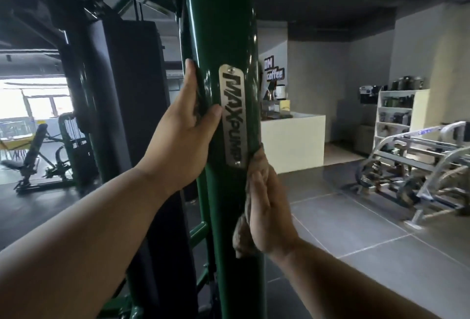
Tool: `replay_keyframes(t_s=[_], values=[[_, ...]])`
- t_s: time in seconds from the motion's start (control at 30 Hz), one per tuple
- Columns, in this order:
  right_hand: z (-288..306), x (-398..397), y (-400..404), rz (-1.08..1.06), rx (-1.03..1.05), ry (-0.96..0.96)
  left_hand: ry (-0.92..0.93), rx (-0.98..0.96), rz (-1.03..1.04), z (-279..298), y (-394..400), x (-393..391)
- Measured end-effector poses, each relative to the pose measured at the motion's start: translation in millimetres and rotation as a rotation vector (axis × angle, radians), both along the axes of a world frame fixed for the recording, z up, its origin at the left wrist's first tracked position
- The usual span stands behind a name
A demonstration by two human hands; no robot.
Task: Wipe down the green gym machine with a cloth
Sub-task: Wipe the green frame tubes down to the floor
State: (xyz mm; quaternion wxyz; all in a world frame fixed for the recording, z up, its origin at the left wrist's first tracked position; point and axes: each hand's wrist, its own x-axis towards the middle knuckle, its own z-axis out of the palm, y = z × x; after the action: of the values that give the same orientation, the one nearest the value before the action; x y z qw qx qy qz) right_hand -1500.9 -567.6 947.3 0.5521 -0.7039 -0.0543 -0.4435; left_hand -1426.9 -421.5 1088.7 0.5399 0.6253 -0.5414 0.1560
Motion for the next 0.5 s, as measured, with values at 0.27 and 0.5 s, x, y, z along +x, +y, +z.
replay_keyframes(t_s=[0.27,0.5], values=[[-11.5,-8.0,-12.2,-0.047,0.047,0.108,0.251,-0.089,-0.082,-94.9,-7.1,-9.8],[-16.8,8.5,3.5,-0.234,0.018,-0.043,0.494,-0.037,-0.09,-162.7,-6.4,-12.1]])
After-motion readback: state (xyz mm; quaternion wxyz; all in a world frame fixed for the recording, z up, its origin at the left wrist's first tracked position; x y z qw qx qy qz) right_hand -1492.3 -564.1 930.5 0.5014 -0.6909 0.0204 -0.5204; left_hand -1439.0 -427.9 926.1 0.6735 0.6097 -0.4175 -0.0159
